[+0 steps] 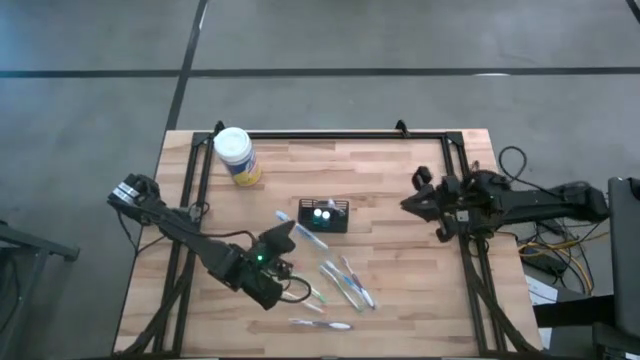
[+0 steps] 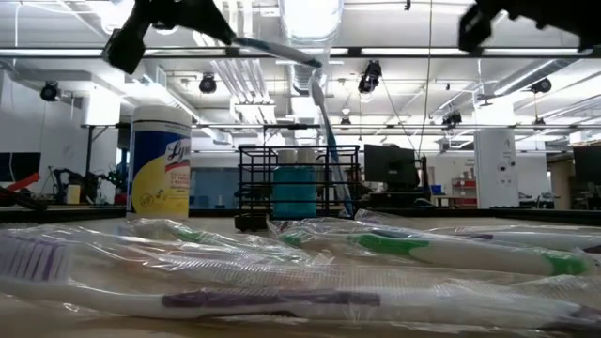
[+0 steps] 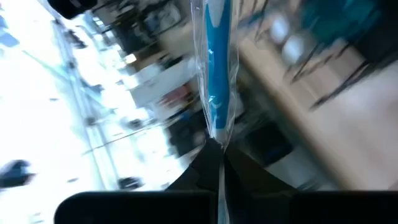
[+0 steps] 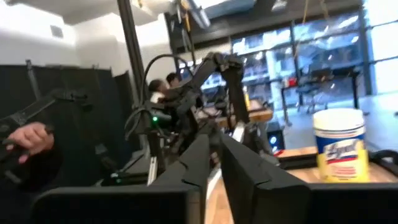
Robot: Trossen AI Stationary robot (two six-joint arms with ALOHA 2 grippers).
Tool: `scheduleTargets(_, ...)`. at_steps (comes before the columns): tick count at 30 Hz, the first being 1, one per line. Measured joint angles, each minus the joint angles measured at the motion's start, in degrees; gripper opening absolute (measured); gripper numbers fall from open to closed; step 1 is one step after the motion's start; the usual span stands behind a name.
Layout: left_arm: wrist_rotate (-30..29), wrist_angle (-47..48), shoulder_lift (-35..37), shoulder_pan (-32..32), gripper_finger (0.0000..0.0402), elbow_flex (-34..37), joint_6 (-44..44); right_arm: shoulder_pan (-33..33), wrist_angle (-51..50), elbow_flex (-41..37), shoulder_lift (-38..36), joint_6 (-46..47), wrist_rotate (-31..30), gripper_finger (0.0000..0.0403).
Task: Pick & Place toothbrushing station
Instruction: Put the left blue toothbrush into the mesh organizer
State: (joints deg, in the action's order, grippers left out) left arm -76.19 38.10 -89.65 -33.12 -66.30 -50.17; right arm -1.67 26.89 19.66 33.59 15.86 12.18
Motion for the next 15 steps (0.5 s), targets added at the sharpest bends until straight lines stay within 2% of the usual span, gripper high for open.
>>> scheduleTargets(2,-3.3,-1.6,0.0,0.4,0.0006,-0.1,-6.2,1.3,-2.2,4.8,5.9,-0.3,0.0,0.0074)
scheduleTargets(3,-3.1,-1.6,0.0,0.6,0.0006,-0.4,-7.8,1.7,-3.8,7.3,8.7,-0.4,0.0,0.0088)
scheduleTargets(6,-3.0,-1.6,0.2,1.5,0.0005,-2.0,-9.2,2.2,-7.5,14.7,17.5,0.3,0.5,0.0128)
scheduleTargets(10,-3.3,-1.6,1.1,2.5,0.0003,-4.6,-10.0,2.2,-12.2,25.2,28.5,2.6,6.4,0.0174)
scheduleTargets(15,-2.1,-1.7,2.9,2.9,0.0001,-8.3,-11.9,1.6,-26.4,40.2,40.9,3.5,10.1,0.0213)
